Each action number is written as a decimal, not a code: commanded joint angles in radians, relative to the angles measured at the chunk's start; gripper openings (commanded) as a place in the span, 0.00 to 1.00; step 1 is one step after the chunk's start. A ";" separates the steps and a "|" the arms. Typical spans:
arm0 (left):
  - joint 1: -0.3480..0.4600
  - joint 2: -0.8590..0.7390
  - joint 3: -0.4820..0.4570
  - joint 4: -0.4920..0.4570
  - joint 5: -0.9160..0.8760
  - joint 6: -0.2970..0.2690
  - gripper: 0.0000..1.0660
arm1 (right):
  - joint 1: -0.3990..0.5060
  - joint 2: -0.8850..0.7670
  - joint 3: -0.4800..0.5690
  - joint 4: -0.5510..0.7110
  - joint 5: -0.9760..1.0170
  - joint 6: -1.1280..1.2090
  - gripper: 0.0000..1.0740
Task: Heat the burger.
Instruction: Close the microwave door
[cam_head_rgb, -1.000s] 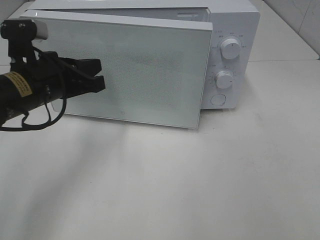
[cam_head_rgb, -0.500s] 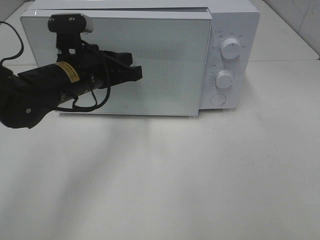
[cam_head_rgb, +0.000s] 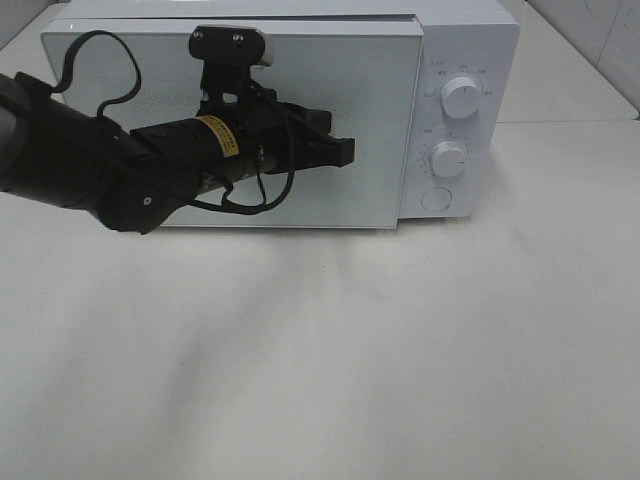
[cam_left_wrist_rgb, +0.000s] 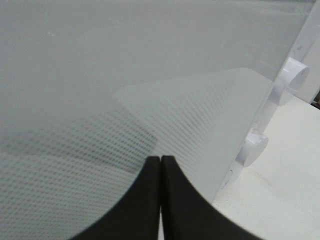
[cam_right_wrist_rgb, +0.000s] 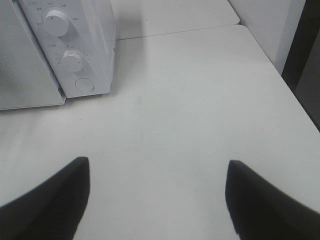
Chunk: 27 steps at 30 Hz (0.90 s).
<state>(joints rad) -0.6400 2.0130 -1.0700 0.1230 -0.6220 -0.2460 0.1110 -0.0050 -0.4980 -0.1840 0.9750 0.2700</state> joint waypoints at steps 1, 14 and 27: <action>0.004 0.034 -0.091 -0.069 -0.003 0.000 0.00 | -0.006 -0.025 0.002 0.003 -0.003 0.008 0.68; 0.001 0.115 -0.262 -0.083 0.087 -0.004 0.00 | -0.006 -0.025 0.002 0.003 -0.003 0.008 0.68; -0.082 0.042 -0.197 -0.041 0.212 -0.004 0.00 | -0.006 -0.025 0.002 0.003 -0.003 0.008 0.68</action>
<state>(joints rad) -0.7150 2.0730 -1.2690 0.1030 -0.4180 -0.2470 0.1110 -0.0050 -0.4980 -0.1830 0.9750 0.2700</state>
